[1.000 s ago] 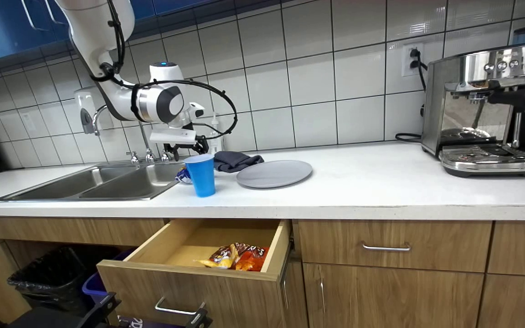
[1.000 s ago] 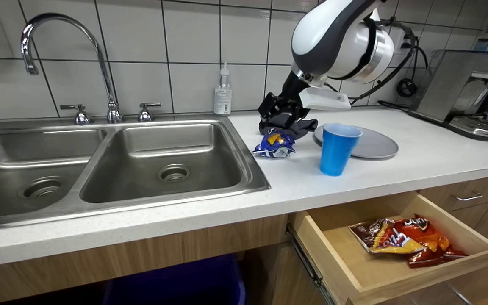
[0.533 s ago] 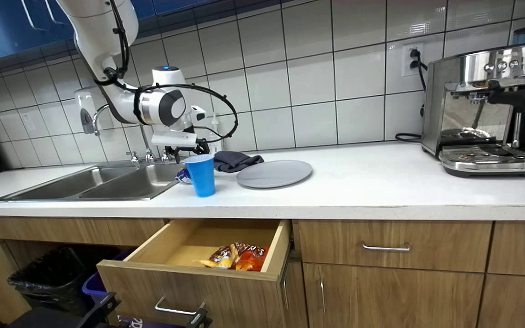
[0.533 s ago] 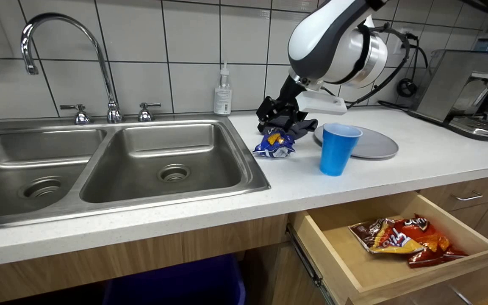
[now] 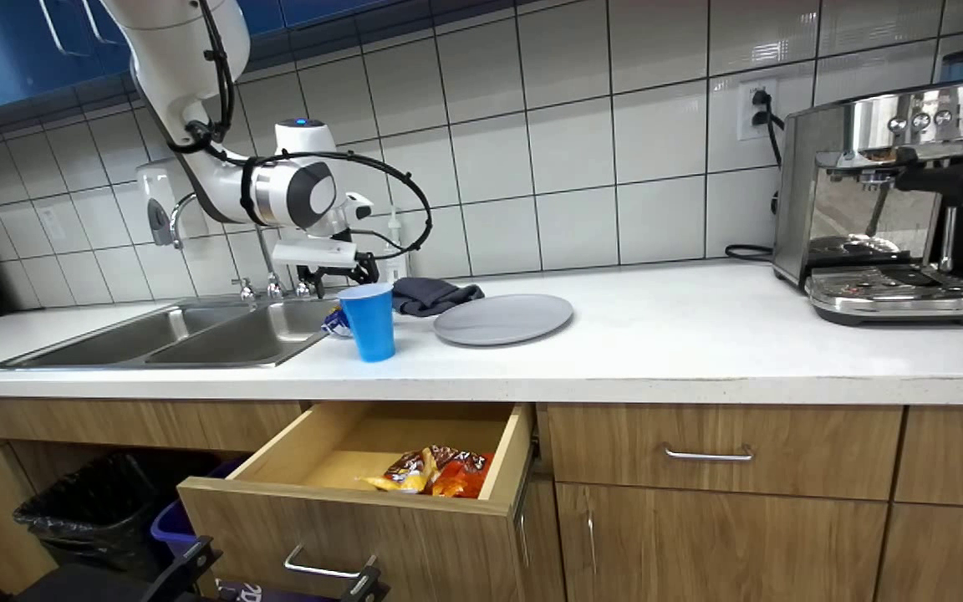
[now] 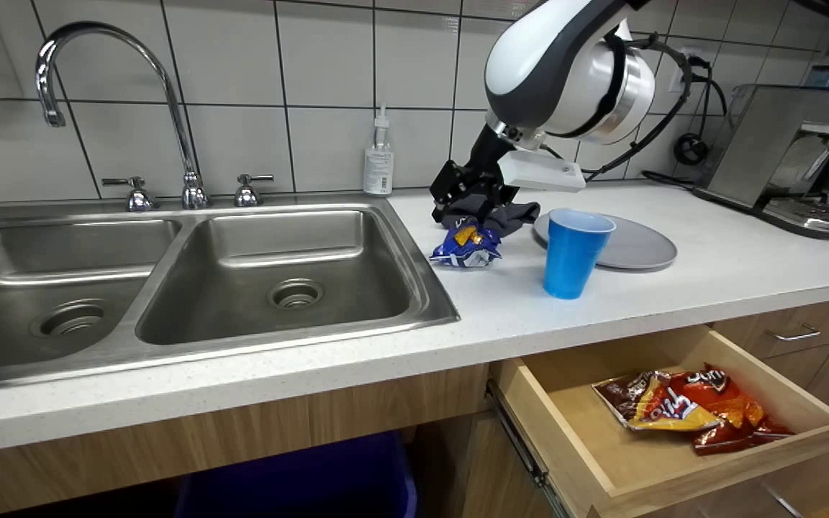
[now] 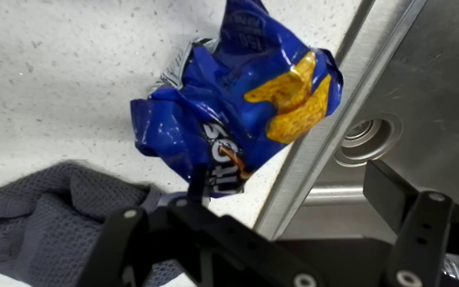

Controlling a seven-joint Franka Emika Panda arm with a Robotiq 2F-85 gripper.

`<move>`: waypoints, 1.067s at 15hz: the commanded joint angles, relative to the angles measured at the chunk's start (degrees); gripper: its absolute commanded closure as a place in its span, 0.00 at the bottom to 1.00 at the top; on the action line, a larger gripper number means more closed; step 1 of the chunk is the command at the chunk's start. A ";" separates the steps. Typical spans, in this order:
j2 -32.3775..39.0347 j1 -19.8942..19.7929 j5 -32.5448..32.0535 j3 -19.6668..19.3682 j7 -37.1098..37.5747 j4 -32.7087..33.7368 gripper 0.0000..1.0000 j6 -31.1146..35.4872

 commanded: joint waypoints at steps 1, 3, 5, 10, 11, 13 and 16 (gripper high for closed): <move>-1.20 -0.82 -0.53 0.83 -0.36 0.42 0.00 -3.40; -1.36 -0.80 -0.53 0.76 -0.42 0.42 0.00 -3.70; -1.41 -0.86 -0.49 0.72 -0.46 0.45 0.00 -3.79; -1.32 -0.96 -0.54 0.63 -0.52 0.40 0.51 -3.48; -1.27 -0.95 -0.56 0.59 -0.49 0.43 0.58 -3.47; -1.29 -1.02 -0.55 0.61 -0.54 0.40 0.73 -3.44; -1.25 -1.12 -0.54 0.61 -0.58 0.44 0.97 -3.42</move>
